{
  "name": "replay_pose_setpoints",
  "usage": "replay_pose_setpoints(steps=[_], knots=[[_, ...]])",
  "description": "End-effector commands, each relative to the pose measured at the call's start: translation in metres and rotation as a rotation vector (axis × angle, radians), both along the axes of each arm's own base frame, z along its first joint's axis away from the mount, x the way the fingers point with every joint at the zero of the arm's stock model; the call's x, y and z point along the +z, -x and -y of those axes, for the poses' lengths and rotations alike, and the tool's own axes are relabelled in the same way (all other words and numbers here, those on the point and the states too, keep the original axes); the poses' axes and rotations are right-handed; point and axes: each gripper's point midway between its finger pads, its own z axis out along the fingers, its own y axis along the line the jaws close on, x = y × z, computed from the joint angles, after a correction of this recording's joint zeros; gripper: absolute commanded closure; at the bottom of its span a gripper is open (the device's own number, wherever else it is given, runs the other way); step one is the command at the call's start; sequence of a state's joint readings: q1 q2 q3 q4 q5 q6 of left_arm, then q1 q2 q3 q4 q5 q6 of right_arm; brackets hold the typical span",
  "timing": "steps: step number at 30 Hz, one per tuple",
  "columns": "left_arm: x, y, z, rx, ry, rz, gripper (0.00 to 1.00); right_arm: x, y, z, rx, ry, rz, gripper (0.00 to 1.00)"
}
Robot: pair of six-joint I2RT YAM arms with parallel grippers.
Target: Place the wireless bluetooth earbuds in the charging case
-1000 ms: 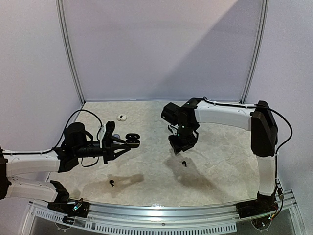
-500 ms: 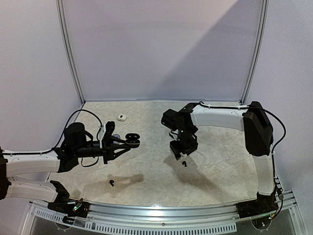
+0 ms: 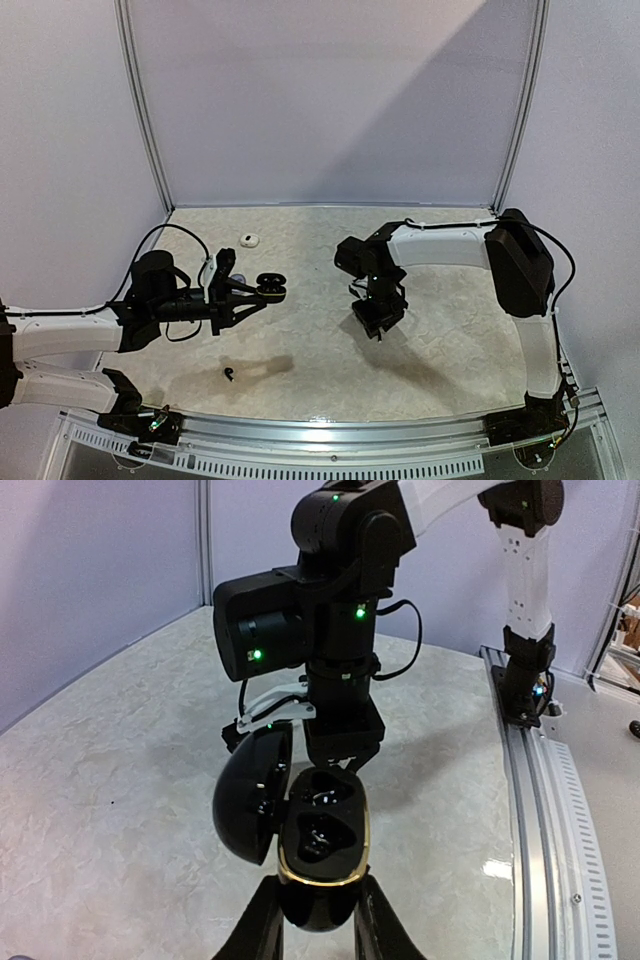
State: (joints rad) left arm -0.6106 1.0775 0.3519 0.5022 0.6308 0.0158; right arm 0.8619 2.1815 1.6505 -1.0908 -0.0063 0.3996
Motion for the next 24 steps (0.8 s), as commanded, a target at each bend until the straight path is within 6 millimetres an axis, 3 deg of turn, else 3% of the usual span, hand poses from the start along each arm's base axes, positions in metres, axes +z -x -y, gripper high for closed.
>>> replay_pose_setpoints(steps=[1, 12, 19, 22, 24], knots=[[-0.003, 0.003, -0.001, -0.002, -0.009, 0.009, 1.0, -0.013, 0.0, -0.004, -0.004, -0.016, -0.015, 0.65], [-0.004, 0.003, -0.001, -0.002, -0.009, 0.01, 1.0, -0.01, -0.005, -0.008, 0.001, -0.02, -0.003, 0.77], [-0.002, 0.003, -0.001, -0.002, -0.007, 0.012, 1.0, -0.005, -0.009, -0.013, 0.009, -0.04, 0.009, 0.92], [0.002, 0.003, -0.001, 0.0, 0.006, 0.025, 1.0, 0.016, -0.02, -0.022, 0.015, -0.077, 0.064, 0.95], [0.008, 0.002, -0.001, 0.001, 0.023, 0.049, 1.0, 0.049, -0.038, -0.03, 0.028, -0.12, 0.166, 0.97]])
